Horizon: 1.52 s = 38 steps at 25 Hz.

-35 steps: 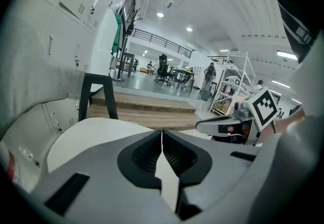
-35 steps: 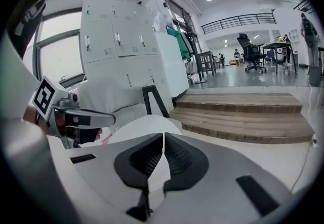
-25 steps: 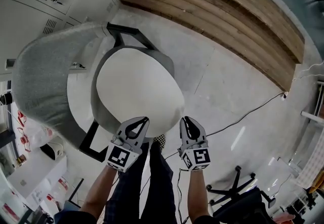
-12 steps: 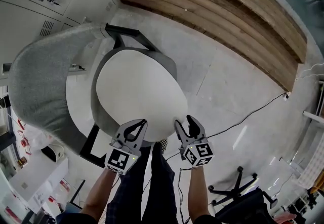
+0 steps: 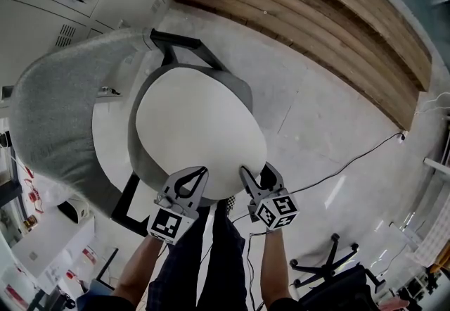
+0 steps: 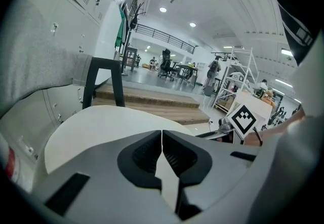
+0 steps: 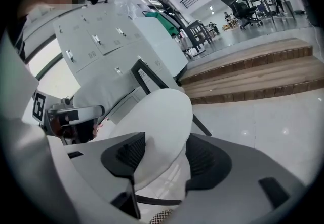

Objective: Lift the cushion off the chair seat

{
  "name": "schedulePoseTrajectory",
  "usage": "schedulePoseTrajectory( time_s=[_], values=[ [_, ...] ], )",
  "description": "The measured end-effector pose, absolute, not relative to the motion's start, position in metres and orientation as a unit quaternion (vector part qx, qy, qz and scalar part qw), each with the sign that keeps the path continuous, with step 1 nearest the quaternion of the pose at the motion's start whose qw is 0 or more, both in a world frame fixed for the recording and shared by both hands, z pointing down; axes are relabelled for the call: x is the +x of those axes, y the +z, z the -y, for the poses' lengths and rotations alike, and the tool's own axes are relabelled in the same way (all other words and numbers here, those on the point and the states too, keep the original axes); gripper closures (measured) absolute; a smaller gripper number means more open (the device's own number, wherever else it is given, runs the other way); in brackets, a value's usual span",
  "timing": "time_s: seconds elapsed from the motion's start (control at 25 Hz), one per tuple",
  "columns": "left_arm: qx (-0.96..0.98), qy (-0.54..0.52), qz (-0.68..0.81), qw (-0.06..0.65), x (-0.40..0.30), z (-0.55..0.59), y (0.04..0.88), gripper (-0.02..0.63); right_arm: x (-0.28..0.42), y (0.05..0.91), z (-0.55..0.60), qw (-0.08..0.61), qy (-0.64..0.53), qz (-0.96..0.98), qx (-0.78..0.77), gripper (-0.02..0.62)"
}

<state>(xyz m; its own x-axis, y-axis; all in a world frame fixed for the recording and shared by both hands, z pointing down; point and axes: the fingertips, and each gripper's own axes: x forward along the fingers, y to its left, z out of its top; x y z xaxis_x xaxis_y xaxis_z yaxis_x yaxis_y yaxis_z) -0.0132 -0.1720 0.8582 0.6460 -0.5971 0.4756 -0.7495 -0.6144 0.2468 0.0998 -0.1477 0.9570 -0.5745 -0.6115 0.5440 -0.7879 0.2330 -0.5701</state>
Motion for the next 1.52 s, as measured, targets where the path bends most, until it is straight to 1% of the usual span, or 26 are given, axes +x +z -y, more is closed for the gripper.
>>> schedulePoseTrajectory(
  time_s=[0.2, 0.24, 0.36, 0.44, 0.56, 0.72, 1.16, 1.4, 1.52],
  values=[
    [0.877, 0.171, 0.390, 0.222, -0.017, 0.172, 0.860, 0.586, 0.096, 0.955, 0.148, 0.124, 0.413, 0.784, 0.447, 0.355],
    [0.876, 0.170, 0.392, 0.224, -0.018, 0.172, 0.859, 0.586, 0.096, 0.953, 0.148, 0.128, 0.410, 0.784, 0.448, 0.373],
    [0.876, 0.169, 0.393, 0.222, -0.021, 0.171, 0.855, 0.586, 0.094, 0.946, 0.149, 0.134, 0.394, 0.784, 0.460, 0.453],
    [0.876, 0.167, 0.395, 0.221, -0.023, 0.172, 0.851, 0.586, 0.093, 0.941, 0.149, 0.134, 0.387, 0.784, 0.467, 0.484],
    [0.873, 0.166, 0.402, 0.220, -0.029, 0.172, 0.842, 0.586, 0.091, 0.930, 0.148, 0.136, 0.380, 0.784, 0.471, 0.510],
    [0.874, 0.164, 0.415, 0.194, -0.034, 0.177, 0.821, 0.586, 0.087, 0.909, 0.146, 0.130, 0.374, 0.788, 0.471, 0.523],
    [0.878, 0.138, 0.423, 0.179, -0.039, 0.182, 0.741, 0.586, 0.081, 0.824, 0.149, 0.131, 0.339, 0.801, 0.477, 0.534],
    [0.874, 0.172, 0.419, 0.176, -0.049, 0.169, 0.696, 0.586, 0.079, 0.776, 0.145, 0.131, 0.329, 0.804, 0.478, 0.538],
    [0.873, 0.171, 0.425, 0.168, -0.052, 0.163, 0.672, 0.586, 0.081, 0.747, 0.142, 0.134, 0.314, 0.806, 0.483, 0.540]
  ],
)
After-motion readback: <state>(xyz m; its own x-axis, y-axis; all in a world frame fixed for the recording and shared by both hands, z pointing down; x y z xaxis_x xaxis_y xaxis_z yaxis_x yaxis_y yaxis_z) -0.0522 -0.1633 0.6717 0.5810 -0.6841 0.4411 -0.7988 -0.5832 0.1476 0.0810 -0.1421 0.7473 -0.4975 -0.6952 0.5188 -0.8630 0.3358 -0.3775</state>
